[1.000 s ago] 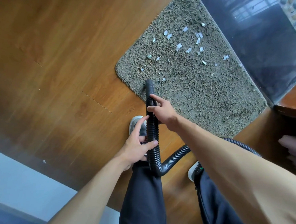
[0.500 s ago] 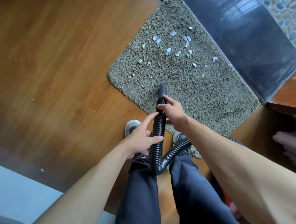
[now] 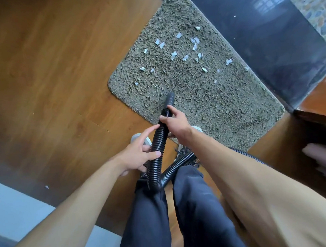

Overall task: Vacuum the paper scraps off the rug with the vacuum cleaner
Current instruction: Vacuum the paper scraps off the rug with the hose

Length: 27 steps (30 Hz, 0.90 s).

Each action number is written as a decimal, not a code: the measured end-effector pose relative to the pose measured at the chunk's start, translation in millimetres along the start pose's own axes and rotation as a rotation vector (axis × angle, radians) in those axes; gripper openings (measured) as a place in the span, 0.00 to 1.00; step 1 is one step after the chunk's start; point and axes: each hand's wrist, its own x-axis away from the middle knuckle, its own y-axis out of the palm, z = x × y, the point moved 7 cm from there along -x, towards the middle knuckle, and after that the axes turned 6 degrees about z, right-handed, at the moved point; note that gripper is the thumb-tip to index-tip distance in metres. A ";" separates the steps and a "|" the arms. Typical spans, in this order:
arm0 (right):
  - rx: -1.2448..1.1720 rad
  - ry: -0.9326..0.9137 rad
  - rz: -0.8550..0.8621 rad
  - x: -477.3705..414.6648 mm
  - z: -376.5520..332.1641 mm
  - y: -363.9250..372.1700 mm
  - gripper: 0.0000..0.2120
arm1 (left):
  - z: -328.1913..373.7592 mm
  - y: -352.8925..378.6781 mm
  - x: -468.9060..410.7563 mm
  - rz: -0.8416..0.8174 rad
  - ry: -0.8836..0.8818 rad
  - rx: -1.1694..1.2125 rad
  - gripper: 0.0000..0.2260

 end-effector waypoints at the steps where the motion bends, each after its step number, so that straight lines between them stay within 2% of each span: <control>1: 0.000 0.005 -0.004 -0.8 -0.1 -7.9 0.29 | 4.5 5.2 -2.9 -0.004 -0.012 -0.004 0.34; 4: -0.022 0.018 -0.028 -5.3 -1.1 -25.5 0.27 | 18.8 18.6 -10.2 -0.002 -0.032 -0.033 0.34; 10: -0.062 -0.002 -0.002 -6.9 -2.7 -40.1 0.31 | 30.2 30.9 -10.8 0.052 -0.005 -0.085 0.35; 17: -0.118 0.021 0.001 -12.2 4.6 -45.9 0.31 | 37.6 36.9 -12.8 0.021 -0.012 -0.130 0.36; 23: -0.149 0.005 0.030 -14.8 4.7 -29.9 0.30 | 36.6 17.7 -6.6 0.026 0.007 -0.146 0.35; 27: -0.085 -0.004 0.000 -9.9 -2.1 -0.4 0.30 | 22.8 -3.0 3.7 0.041 0.019 -0.095 0.35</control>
